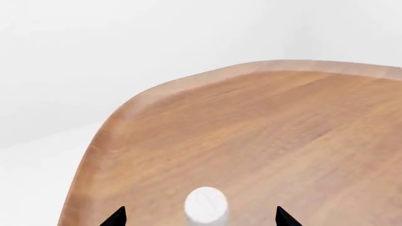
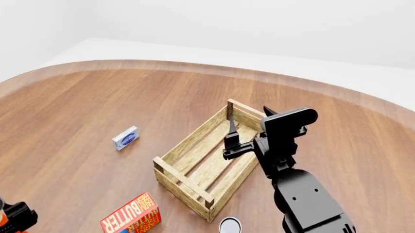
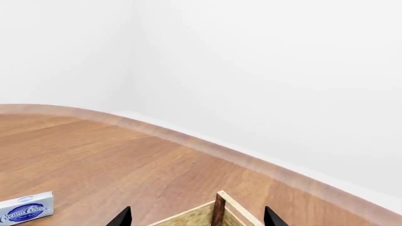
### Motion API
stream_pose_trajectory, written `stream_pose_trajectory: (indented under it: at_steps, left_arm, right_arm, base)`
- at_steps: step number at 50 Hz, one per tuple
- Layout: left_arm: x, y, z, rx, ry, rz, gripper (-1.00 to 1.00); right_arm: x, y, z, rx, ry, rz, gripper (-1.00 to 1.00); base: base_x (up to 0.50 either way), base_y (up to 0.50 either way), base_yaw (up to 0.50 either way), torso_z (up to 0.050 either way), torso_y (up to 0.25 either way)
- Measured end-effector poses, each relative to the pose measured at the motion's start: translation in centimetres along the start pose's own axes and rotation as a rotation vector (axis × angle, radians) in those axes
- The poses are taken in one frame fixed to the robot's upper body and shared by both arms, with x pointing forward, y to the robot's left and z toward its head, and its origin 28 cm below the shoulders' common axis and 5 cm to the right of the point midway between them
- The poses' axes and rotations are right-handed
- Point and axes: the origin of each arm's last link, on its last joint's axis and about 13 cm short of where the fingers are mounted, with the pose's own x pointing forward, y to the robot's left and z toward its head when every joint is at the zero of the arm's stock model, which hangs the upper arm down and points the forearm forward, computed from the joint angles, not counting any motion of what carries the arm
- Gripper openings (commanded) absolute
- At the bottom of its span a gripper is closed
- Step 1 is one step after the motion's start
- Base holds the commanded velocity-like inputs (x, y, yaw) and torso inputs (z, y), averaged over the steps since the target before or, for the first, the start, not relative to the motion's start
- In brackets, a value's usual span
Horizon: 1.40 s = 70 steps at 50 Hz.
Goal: Pick up the ketchup, and put it in the wooden tray.
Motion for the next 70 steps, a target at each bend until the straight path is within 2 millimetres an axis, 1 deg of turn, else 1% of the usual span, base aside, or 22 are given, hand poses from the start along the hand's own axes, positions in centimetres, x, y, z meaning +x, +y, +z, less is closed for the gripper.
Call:
stream_pose_trajectory:
  at_steps: [17,45,70]
  left_arm:
    - [0.4,-0.3,-1.2,-0.003,0.049,0.008,1.0]
    - [2.2,-2.1,-2.5,-0.002,0.061,-0.01,1.0]
    - [3.7,-2.2,-3.6,0.01,0.078,0.047,1.0]
  right_arm:
    - [0.0,0.0,0.0,0.001,0.0,0.002,1.0]
    - [-0.1,0.0,0.0,-0.004,0.008,-0.002,1.0]
    - [-0.1,-0.1,-0.2,-0.006,0.018,-0.014,1.0]
  base:
    - [0.0,0.0,0.0,0.0,0.0]
    - [0.0,0.0,0.0,0.0,0.0]
    - [0.0,0.0,0.0,0.0,0.0]
